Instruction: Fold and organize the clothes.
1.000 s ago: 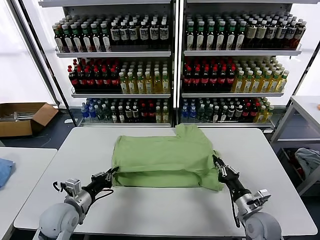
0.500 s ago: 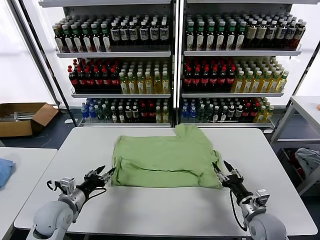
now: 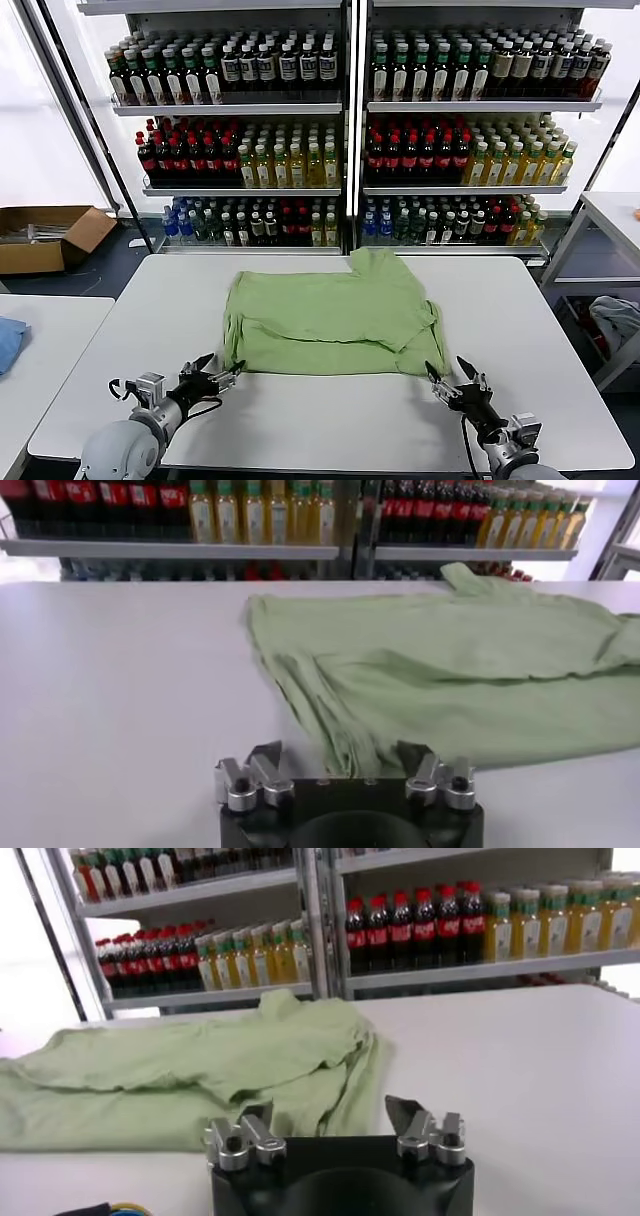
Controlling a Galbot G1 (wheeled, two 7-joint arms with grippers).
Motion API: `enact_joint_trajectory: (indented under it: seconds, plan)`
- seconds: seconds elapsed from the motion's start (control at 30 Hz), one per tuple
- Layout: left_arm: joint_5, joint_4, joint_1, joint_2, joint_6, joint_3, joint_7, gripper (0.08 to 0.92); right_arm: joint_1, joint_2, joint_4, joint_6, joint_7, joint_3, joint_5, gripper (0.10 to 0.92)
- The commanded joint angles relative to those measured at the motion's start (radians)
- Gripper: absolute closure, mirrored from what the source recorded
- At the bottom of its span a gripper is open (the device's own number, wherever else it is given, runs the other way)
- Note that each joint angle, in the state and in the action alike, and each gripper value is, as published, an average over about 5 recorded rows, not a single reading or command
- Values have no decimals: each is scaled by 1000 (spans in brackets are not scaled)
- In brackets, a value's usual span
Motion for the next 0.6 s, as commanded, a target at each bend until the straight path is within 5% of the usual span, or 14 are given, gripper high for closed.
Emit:
enact_joint_trajectory:
  seconds: [0.03,0.47,0.6]
  plan:
    - [17,36,4,-2,-7,9,25,367,-18,9,-3,-8,6,-4,-12,502]
    - [13,-2,26,24,-33,-4,50,740,0,-7,-24,-14,-2,-23,-2,873]
    - [19,-56,66,50,-45,-19,66,855,-9,-39,-22,-18,-6,-16,21,905]
